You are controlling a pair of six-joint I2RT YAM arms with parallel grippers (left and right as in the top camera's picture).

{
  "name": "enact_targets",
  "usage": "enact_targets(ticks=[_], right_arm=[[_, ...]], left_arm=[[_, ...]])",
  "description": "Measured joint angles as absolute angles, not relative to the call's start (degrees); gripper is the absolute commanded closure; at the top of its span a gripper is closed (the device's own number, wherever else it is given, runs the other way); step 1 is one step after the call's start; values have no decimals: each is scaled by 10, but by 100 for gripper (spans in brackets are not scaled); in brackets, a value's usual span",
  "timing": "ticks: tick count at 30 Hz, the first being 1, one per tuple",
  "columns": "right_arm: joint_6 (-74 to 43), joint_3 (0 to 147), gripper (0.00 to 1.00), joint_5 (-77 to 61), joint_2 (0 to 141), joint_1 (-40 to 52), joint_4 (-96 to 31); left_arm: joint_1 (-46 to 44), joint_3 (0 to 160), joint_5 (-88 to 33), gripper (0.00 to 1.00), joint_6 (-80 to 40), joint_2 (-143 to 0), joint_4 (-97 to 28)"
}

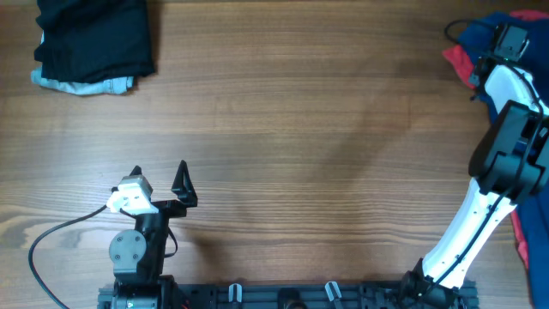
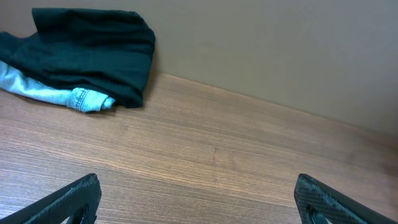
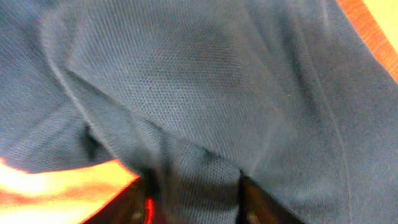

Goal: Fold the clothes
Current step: 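Reach the right gripper to the blue shirt pile and grasp it, then drag the blue shirt with the right gripper onto the table center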

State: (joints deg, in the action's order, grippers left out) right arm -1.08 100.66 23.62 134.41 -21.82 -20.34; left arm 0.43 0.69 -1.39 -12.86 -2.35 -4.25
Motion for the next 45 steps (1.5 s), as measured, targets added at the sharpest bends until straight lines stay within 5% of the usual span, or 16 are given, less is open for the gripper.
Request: enact_targets(ticks=[4, 6, 7, 8, 13, 16, 23, 25, 29, 33, 45], right_arm=[[-30, 1007, 89, 205, 1301, -218, -218], [-35, 1007, 91, 199, 1298, -218, -228], [-37, 1007, 35, 197, 1298, -218, -232], [-37, 1007, 25, 195, 1298, -218, -232], [-23, 1007, 26, 195, 1298, -219, -230], [-15, 1007, 37, 195, 1303, -221, -229], [-12, 1007, 38, 195, 1308, -233, -226], [-12, 1007, 48, 195, 1322, -233, -220], [1, 1007, 85, 199, 1344, -235, -216], [-9, 1007, 95, 202, 1344, -237, -216], [-103, 1006, 96, 136, 1214, -213, -286]], left_arm=[[4, 7, -14, 0, -129, -23, -42], [4, 7, -14, 0, -129, -23, -42], [4, 7, -14, 0, -129, -23, -42], [4, 7, -14, 0, -129, -23, -43], [4, 7, -14, 0, -129, -23, -42], [4, 7, -14, 0, -129, -23, -43], [4, 7, -14, 0, -129, -23, -42], [4, 7, -14, 0, -129, -23, -42], [4, 7, -14, 0, -129, -23, -42], [4, 7, -14, 0, -129, -23, -43], [4, 7, -14, 0, -128, -23, -43]])
